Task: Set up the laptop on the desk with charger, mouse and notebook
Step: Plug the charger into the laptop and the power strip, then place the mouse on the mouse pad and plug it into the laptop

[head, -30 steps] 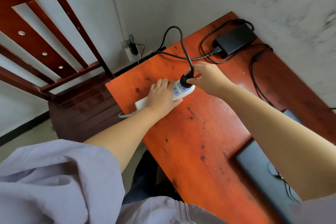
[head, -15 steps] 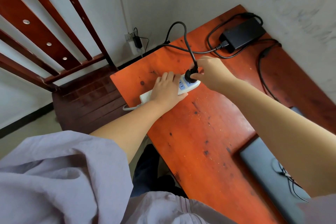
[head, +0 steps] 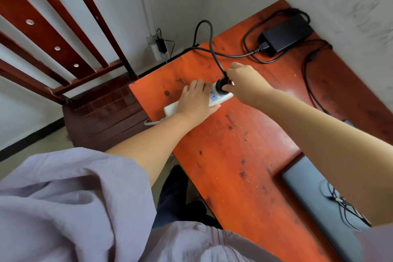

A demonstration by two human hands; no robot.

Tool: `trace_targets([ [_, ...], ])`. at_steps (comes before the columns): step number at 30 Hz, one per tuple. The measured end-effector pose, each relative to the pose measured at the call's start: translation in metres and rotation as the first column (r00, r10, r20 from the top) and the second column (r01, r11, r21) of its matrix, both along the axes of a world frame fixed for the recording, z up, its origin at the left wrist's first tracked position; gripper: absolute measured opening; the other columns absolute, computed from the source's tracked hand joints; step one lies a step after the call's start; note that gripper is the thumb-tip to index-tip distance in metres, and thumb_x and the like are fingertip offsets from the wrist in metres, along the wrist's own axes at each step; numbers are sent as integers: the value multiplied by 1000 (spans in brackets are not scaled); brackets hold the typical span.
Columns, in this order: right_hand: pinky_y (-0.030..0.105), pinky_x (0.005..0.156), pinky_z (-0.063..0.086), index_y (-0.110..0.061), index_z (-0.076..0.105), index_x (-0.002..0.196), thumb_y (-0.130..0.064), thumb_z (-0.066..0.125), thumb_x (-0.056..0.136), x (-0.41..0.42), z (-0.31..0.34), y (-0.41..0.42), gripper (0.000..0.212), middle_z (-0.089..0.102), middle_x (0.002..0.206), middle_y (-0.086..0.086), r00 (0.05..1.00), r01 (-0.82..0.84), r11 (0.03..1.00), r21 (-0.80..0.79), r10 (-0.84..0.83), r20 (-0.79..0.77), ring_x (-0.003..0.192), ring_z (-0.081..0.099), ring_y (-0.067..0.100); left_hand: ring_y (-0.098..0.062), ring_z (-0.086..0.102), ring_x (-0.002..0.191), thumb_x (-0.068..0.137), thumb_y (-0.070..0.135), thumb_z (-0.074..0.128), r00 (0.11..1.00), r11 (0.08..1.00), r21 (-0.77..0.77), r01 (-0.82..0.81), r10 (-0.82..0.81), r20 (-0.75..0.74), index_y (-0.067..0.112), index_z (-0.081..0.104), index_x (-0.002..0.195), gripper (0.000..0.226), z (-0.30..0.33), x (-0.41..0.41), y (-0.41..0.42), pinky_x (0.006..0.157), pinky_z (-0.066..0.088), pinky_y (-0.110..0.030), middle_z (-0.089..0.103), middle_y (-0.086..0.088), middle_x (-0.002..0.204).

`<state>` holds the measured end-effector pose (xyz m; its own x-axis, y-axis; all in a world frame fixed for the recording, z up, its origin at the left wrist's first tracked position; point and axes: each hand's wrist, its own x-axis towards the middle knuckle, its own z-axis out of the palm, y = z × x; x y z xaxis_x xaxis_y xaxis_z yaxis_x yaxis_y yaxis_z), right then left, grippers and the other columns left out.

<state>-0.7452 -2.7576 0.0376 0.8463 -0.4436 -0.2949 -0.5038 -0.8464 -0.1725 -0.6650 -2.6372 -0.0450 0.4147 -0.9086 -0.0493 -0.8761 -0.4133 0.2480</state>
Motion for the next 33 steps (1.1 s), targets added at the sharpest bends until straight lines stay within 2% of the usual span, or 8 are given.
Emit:
trace_targets([
  [3, 43, 80, 50, -2, 60, 103, -15, 55, 90, -5, 0, -3, 20, 55, 106, 14, 998, 21, 999, 40, -23, 53, 91, 56, 31, -26, 42, 121, 87, 51, 51, 1000, 1000, -4, -4, 4, -16, 10, 39, 135, 64, 0, 0, 0, 99, 35, -37, 48, -10, 128],
  [7, 37, 76, 47, 0, 60, 97, -14, 55, 90, -12, -7, -1, 16, 54, 107, 14, 992, 32, 997, 75, -41, 118, 89, 54, 29, -26, 42, 120, 86, 50, 53, 999, 1000, -8, -5, 5, -45, 11, 41, 133, 63, 0, 0, 1, 99, 35, -37, 49, -9, 127],
  [15, 37, 77, 48, -3, 60, 100, -16, 54, 90, -10, -9, 2, 18, 53, 109, 12, 992, 71, 995, 72, -78, 103, 90, 55, 28, -26, 40, 124, 87, 50, 53, 998, 995, 96, -20, 26, -55, 12, 37, 135, 63, 9, -3, -3, 100, 35, -38, 46, -9, 131],
  [18, 39, 79, 49, -5, 57, 107, -16, 54, 89, -11, -11, 5, 21, 52, 111, 12, 990, 117, 988, 103, -125, 71, 95, 55, 29, -27, 38, 126, 88, 45, 54, 996, 988, 143, -52, 61, -62, 13, 32, 139, 65, 19, -8, -2, 101, 35, -39, 43, -9, 134],
  [20, 38, 88, 46, -10, 51, 122, -19, 56, 87, -23, -12, 7, 36, 52, 120, 11, 977, 163, 966, 199, -186, 102, 107, 53, 30, -25, 43, 120, 87, 41, 56, 998, 997, 60, -47, 49, -26, 15, 39, 135, 57, 29, -11, 4, 97, 37, -37, 47, -7, 128],
  [23, 39, 98, 41, -15, 38, 137, -20, 59, 88, -64, -12, 6, 54, 49, 132, 11, 925, 285, 927, 244, -332, 182, 120, 48, 29, -25, 51, 106, 87, 34, 56, 997, 991, -110, 76, -76, 7, 15, 52, 120, 37, 45, -15, 11, 86, 40, -36, 56, -5, 114],
  [27, 38, 100, 41, -13, 44, 134, -19, 55, 90, -136, -15, 16, 46, 53, 128, 12, 820, 469, 853, 231, -517, 244, 119, 49, 30, -26, 54, 102, 89, 28, 55, 934, 918, -177, 354, -358, 5, 14, 59, 114, 29, 58, -35, -4, 85, 41, -36, 60, -5, 108],
  [33, 42, 95, 43, -13, 55, 124, -11, 52, 88, -239, -21, 59, 36, 57, 124, 10, 608, 715, 669, 200, -738, 294, 113, 52, 31, -30, 60, 97, 85, 25, 60, 674, 668, -121, 734, -738, 17, 12, 62, 112, 29, 63, -116, -54, 80, 47, -39, 65, -8, 104],
])
